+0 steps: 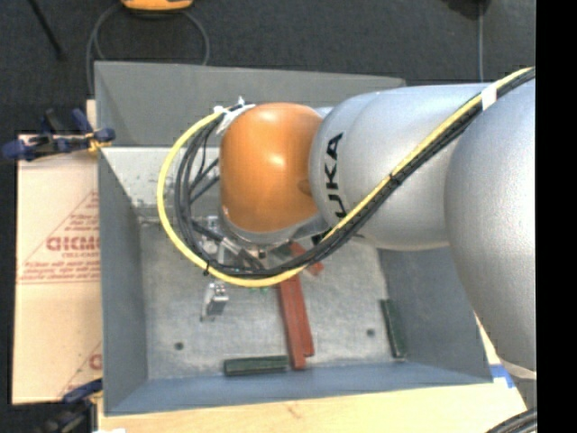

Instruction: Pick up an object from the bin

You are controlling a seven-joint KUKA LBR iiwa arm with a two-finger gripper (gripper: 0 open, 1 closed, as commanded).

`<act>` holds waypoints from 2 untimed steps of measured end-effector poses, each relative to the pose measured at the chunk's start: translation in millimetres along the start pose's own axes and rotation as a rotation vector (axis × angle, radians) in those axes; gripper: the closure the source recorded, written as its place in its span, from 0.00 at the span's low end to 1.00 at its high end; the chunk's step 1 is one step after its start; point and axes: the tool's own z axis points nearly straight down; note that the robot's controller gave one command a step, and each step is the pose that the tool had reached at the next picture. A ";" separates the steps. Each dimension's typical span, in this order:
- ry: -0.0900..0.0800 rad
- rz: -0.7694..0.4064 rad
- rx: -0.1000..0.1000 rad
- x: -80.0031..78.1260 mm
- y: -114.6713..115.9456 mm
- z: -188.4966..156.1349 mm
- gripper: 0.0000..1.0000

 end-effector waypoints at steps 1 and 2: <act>-0.008 0.004 -0.002 -2.0 -0.8 -4.4 0.00; -0.009 0.001 -0.001 -29.7 -24.9 1.9 0.00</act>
Offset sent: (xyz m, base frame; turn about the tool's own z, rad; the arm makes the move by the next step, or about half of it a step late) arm 0.0455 -0.0411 -0.0075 0.0045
